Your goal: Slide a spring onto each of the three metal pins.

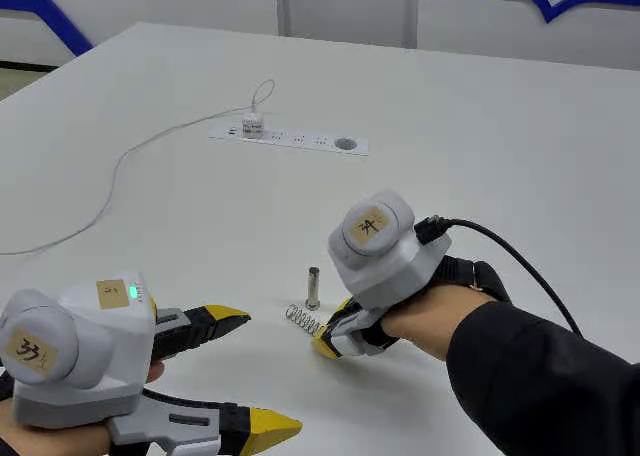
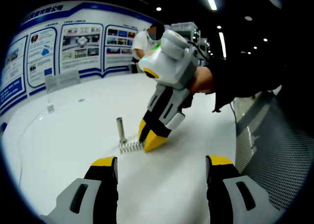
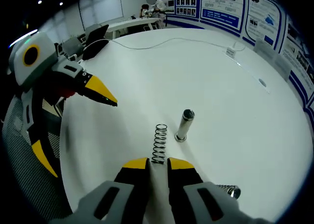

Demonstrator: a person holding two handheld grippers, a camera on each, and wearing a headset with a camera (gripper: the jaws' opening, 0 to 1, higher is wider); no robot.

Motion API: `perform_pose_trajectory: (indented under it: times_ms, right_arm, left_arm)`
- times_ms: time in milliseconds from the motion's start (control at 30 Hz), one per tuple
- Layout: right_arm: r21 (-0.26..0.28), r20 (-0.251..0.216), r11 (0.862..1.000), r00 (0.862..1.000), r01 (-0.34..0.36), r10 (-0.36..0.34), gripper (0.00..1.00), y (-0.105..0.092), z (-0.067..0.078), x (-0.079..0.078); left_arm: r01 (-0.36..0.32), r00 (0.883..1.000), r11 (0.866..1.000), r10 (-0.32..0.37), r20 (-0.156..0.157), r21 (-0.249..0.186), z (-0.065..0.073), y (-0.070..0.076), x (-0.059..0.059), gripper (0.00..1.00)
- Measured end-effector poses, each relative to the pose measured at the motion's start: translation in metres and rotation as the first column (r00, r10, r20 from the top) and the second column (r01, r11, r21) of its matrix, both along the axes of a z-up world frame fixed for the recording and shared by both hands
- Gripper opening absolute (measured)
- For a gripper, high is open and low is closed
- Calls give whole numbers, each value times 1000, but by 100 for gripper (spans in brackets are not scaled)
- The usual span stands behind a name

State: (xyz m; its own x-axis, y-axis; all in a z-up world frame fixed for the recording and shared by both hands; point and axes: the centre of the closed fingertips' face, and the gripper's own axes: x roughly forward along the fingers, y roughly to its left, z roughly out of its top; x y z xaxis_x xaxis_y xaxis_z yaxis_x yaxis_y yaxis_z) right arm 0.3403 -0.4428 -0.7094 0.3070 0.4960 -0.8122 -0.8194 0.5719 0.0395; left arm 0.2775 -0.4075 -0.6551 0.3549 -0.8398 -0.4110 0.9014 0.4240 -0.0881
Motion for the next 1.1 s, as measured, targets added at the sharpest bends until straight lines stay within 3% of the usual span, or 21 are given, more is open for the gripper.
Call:
perform_pose_trajectory:
  times_ms: [300,833,1100]
  right_arm:
    - [0,16,1000,1000,-2,2,12,-2,2,-2]
    - [-17,80,1000,997,-18,20,11,-15,36,-8]
    - [-22,77,1000,997,-17,19,11,-19,45,-9]
  left_arm:
    - [-2,1000,1000,2,0,3,0,1,0,74]
    - [5,1000,1000,-5,9,2,1,-1,0,74]
    - [10,1000,1000,-10,12,-1,2,-2,-1,74]
